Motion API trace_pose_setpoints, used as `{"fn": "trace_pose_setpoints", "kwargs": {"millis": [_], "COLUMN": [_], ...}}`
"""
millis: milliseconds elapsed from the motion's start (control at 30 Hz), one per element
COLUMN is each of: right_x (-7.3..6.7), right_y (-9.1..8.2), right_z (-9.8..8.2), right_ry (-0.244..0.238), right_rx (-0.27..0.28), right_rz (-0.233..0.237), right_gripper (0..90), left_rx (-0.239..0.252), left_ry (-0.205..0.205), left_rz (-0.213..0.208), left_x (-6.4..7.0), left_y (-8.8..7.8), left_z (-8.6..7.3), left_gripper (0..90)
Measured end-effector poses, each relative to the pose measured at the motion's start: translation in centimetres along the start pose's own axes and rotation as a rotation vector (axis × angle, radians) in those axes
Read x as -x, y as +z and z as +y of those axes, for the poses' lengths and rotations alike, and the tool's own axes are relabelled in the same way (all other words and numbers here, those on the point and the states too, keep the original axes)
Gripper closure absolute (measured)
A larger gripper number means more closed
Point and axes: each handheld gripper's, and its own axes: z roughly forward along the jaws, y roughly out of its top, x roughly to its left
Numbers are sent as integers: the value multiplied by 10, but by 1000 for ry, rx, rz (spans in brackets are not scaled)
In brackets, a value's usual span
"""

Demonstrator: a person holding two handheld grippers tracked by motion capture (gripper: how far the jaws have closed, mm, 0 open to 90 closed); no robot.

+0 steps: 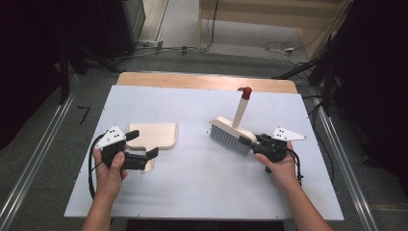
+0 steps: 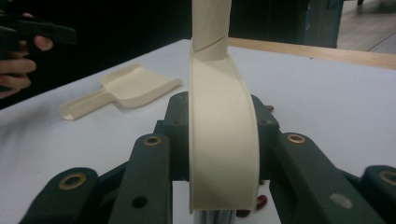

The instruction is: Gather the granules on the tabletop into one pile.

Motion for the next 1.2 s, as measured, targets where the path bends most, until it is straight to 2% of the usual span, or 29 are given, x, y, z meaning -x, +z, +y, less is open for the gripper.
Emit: {"fn": "trace_pose_setpoints", "kwargs": {"millis": [200,367,500,633,800,967,1200], "right_x": [-11,-20,-27,-30,-27,-21,-17], "right_y": [-8,-20,-34,-52,-75,-92,-109], "right_z": [11,20,27,32,34,29,21], "right_ry": [-5,0,-5,-19,-3,28,29], "right_rx": [16,51,68,80,102,112,106], "right_rz": [23,15,-9,-89,-173,-225,-301], "right_gripper": [665,665,665,665,665,665,665], "left_rx": [-4,2,2,10,22,35,56], "left_ry": [3,2,2,2,3,5,6], "left_rz": [-2,1,2,6,11,16,29], "left_x": [1,1,1,1,2,3,3], "left_y": [1,0,-1,-3,-6,-9,-18], "left_z": [0,0,0,0,0,0,-5], "left_gripper": [0,0,0,0,0,0,0]}}
